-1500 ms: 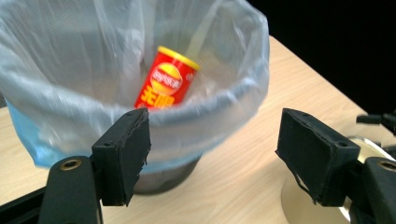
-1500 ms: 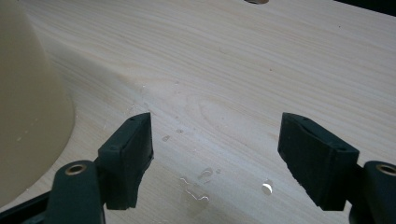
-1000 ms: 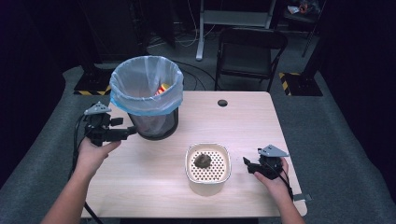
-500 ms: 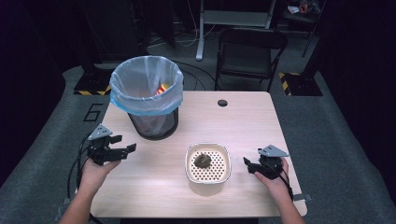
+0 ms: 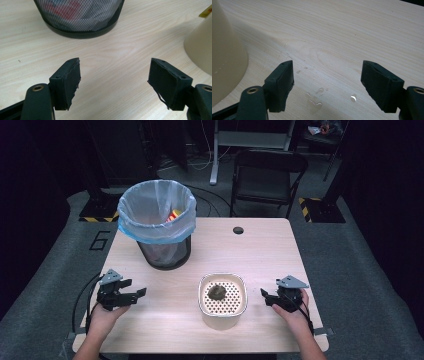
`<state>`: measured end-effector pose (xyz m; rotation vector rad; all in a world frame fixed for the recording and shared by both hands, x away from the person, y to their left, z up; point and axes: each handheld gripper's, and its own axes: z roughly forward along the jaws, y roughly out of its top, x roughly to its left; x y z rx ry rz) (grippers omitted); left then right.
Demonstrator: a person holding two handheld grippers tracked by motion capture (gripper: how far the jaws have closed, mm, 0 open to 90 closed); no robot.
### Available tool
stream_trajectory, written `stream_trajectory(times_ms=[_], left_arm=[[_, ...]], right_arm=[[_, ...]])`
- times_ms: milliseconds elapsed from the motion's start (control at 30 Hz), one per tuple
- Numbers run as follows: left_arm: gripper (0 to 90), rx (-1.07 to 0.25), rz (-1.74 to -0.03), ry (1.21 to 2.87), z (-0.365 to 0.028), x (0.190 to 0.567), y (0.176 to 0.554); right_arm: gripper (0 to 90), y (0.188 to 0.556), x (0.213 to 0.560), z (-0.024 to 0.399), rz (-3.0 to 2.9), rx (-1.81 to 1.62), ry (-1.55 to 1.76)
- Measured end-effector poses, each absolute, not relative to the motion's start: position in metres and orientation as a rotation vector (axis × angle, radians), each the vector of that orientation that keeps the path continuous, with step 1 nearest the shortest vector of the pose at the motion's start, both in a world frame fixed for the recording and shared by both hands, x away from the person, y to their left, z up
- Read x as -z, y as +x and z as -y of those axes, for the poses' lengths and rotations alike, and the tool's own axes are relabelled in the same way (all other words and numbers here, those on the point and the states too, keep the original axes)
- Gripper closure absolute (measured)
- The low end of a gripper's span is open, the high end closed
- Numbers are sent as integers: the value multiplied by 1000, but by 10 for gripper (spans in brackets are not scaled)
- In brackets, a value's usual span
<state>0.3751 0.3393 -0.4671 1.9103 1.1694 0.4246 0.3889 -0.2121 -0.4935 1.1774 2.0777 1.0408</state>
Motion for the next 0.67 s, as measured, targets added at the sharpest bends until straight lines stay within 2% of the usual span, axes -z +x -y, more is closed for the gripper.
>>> stream_trajectory(times_ms=[300, 667], left_arm=[[274, -391, -1240, 1892, -348, 494, 377], [242, -455, -1310, 1892, -364, 511, 381]], right_arm=[[261, 389, 495, 212, -2077, -1032, 1172], [240, 392, 500, 218, -2051, -987, 1214]])
